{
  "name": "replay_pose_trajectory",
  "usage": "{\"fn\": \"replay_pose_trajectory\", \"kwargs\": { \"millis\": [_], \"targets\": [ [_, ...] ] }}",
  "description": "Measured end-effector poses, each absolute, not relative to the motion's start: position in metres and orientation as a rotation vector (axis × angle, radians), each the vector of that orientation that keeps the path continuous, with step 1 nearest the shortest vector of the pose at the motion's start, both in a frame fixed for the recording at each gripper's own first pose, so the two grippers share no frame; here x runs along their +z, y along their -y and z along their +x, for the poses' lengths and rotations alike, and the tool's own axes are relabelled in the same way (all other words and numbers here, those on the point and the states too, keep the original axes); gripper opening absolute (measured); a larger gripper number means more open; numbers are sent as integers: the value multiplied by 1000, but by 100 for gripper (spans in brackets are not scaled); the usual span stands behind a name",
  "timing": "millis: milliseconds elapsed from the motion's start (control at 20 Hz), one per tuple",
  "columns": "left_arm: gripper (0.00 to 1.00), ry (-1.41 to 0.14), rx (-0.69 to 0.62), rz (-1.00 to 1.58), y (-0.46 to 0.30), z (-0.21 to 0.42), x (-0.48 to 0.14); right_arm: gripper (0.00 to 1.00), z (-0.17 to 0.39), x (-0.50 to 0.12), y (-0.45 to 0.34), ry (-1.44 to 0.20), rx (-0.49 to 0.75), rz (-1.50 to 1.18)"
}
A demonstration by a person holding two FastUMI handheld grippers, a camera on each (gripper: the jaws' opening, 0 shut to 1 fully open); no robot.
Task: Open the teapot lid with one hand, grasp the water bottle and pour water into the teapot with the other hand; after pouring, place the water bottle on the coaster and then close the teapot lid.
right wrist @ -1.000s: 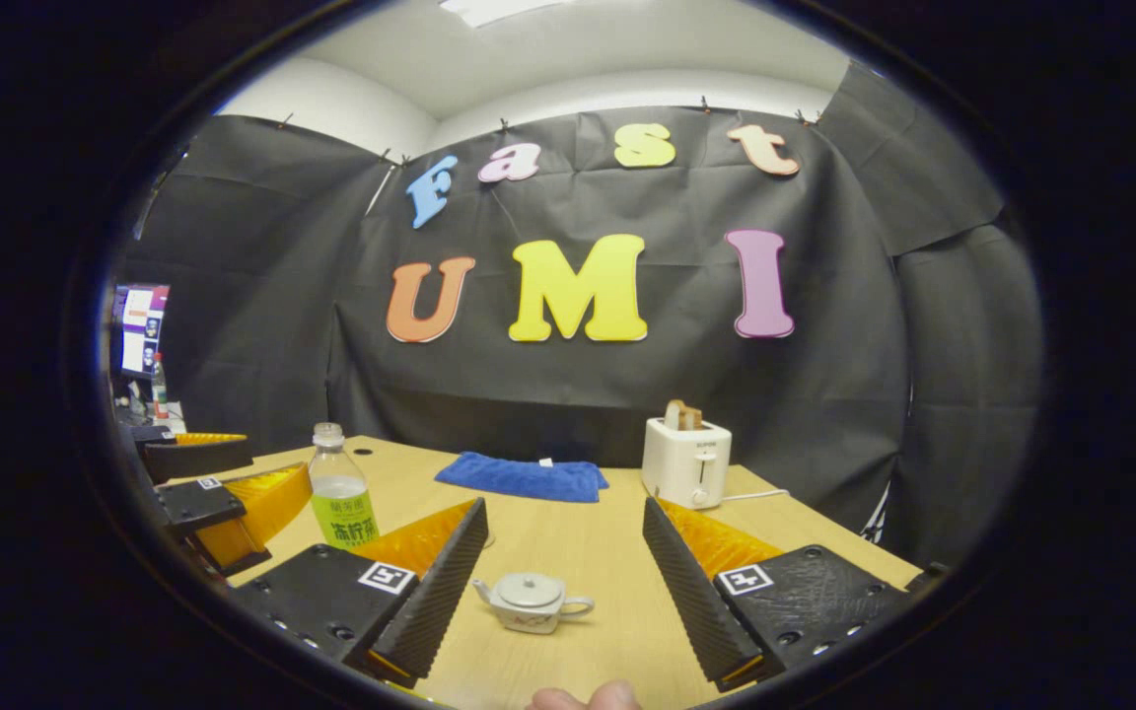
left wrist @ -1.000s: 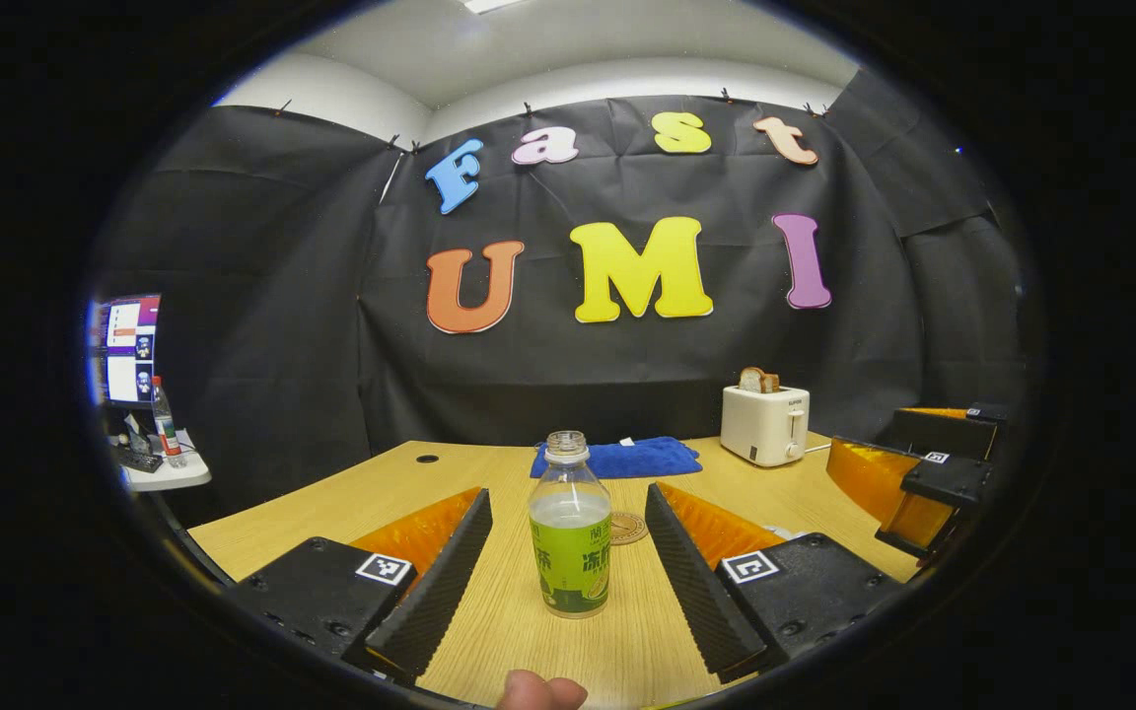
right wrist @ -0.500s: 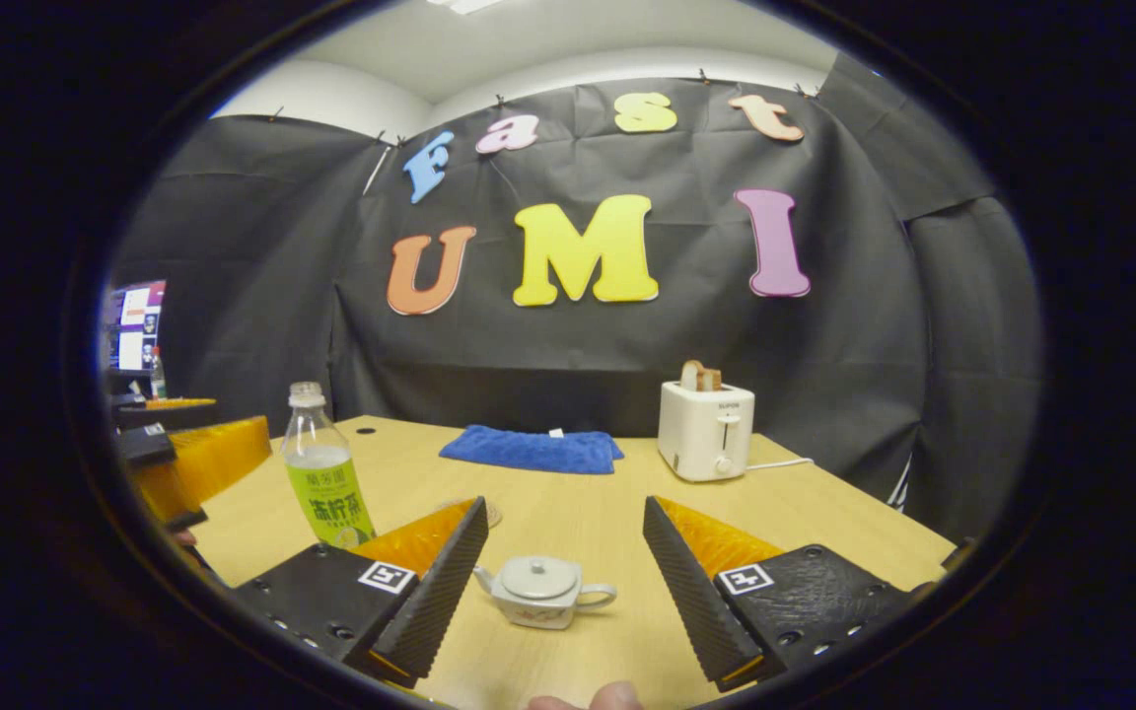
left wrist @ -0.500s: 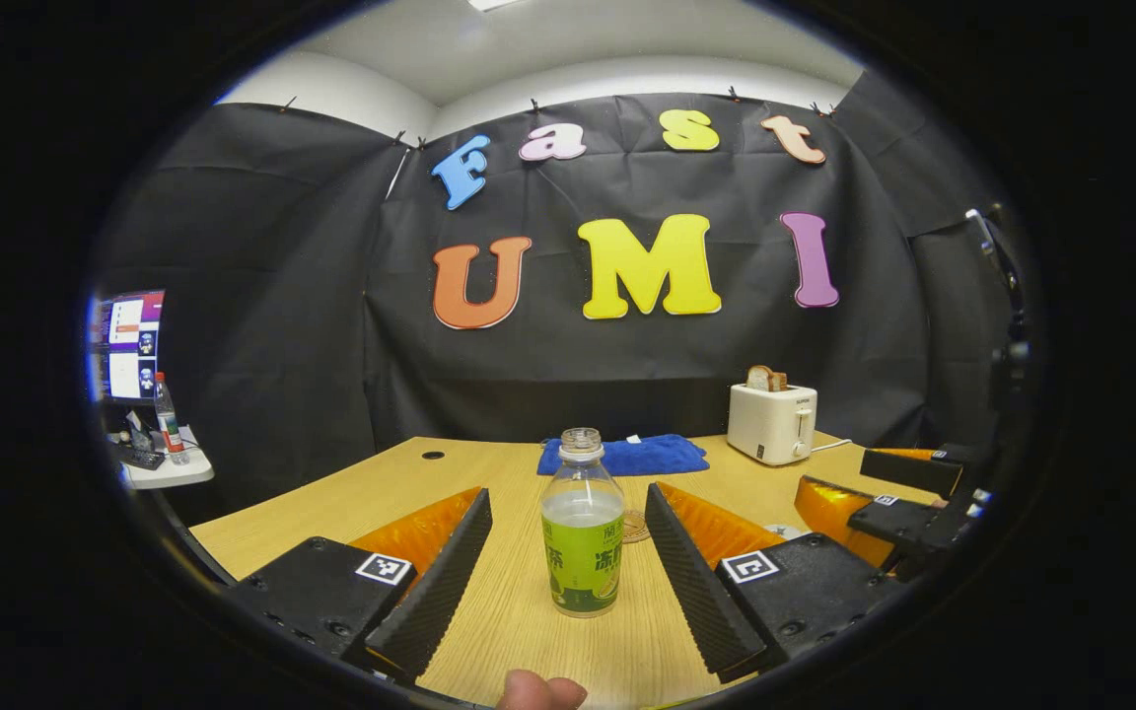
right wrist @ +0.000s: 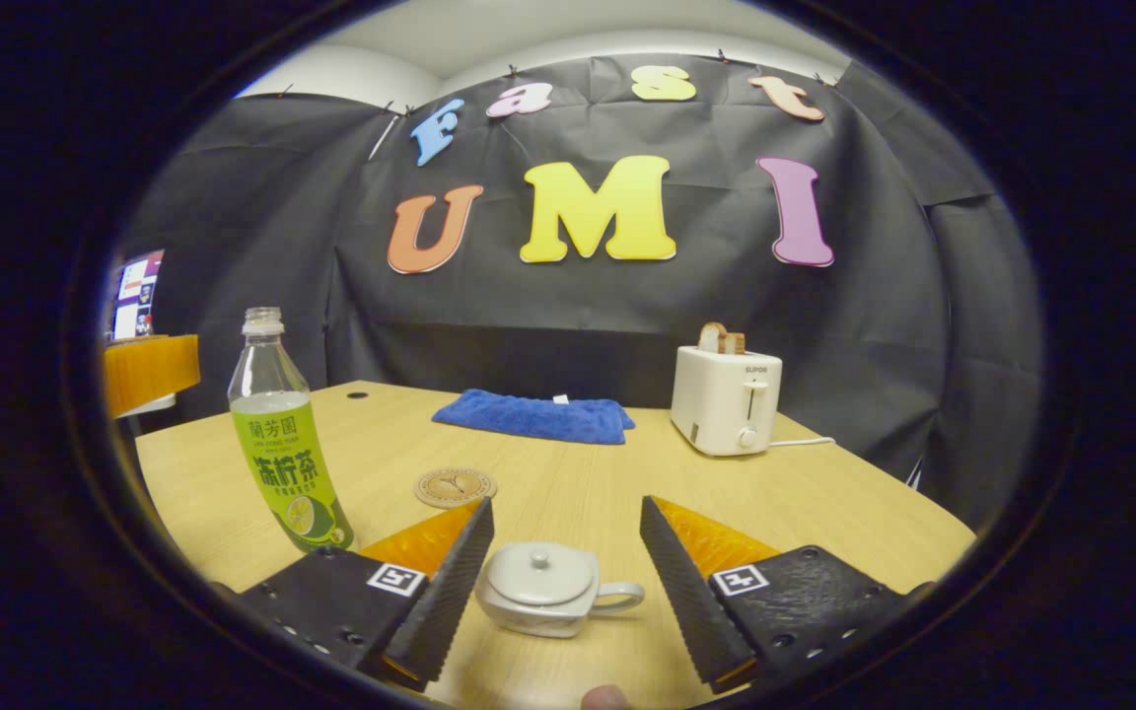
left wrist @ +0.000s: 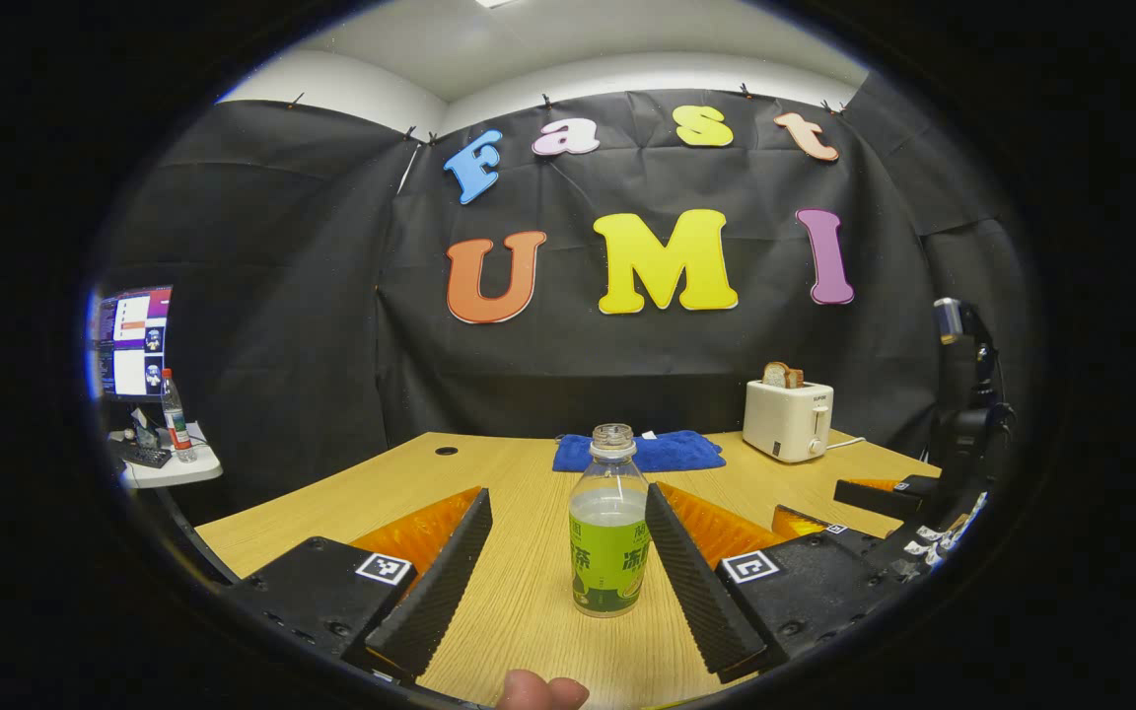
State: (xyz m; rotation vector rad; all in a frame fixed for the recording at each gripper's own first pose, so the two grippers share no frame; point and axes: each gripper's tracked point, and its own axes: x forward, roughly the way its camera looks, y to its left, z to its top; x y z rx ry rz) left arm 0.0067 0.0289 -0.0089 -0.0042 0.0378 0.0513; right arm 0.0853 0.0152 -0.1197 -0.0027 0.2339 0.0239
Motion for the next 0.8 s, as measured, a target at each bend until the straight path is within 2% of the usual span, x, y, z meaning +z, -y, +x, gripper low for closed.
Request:
{"fn": "replay_pose_trajectory", "kwargs": {
  "millis": [150,250,300,350,450,500,600,650,800],
  "targets": [
    [98,-42,48,-2,-29,7,-10,69,90,-125,-21,-255,38,-13],
    [98,-47,48,-2,-29,7,-11,51,90,-127,-23,-270,46,-14],
    [98,-48,48,-3,-29,7,-11,35,90,-128,-23,-271,43,-17],
    [98,-49,49,-3,-30,7,-11,31,90,-126,-22,-265,38,-18],
    [98,-52,50,-4,-30,7,-11,17,89,-130,-26,-277,48,-22],
    [98,-53,50,-6,-30,8,-11,18,95,-130,-29,-280,44,-24],
    [98,-53,47,-9,-30,7,-11,5,90,-131,-25,-280,52,-41],
    [98,-52,48,-9,-30,7,-10,2,91,-130,-25,-277,53,-51],
    [98,-54,45,-13,-29,8,-12,3,91,-130,-26,-278,62,-48]
  ]
}}
